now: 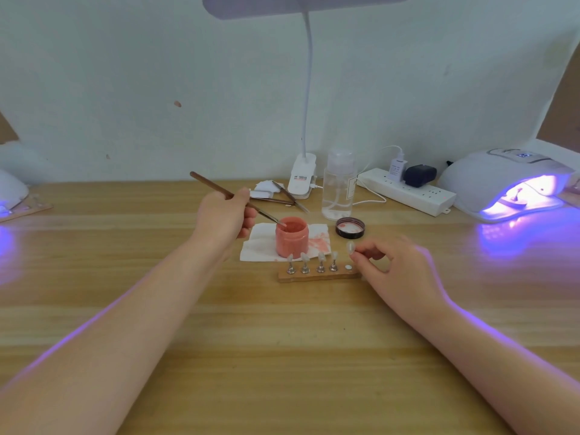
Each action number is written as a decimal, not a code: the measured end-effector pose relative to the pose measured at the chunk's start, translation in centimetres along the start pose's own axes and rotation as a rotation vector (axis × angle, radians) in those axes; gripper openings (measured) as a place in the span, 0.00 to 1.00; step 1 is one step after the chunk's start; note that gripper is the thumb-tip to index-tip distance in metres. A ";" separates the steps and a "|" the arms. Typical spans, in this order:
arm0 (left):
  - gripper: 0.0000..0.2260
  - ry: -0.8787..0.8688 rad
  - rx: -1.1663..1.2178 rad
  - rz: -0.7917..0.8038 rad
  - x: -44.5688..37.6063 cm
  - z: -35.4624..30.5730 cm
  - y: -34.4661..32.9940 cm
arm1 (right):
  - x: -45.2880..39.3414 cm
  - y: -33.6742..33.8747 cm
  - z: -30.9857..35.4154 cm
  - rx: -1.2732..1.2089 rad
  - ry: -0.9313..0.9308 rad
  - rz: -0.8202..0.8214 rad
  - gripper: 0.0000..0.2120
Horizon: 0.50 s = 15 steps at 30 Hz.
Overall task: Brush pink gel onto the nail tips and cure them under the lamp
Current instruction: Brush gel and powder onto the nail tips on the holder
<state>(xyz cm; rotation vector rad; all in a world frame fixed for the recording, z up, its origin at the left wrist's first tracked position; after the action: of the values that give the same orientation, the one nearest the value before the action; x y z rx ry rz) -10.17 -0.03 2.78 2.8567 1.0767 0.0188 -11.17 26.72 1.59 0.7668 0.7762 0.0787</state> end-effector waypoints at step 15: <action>0.11 0.014 0.047 -0.034 -0.2 0.7 0.5 | 0.1 0.1 0.2 -0.005 -0.006 0.010 0.04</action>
<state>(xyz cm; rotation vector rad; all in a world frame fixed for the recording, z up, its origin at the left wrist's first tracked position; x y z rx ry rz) -10.00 -0.62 2.13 2.8836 1.1426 0.0117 -10.93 26.72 1.71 0.7655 0.7665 0.0873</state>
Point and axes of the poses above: each hand's wrist, its own x-axis away from the middle knuckle, its own y-axis out of the back of the hand, z = x × y, the point moved 6 cm from there along -x, towards the middle knuckle, and after that the axes turned 1 degree about y, right-handed, at the moved point
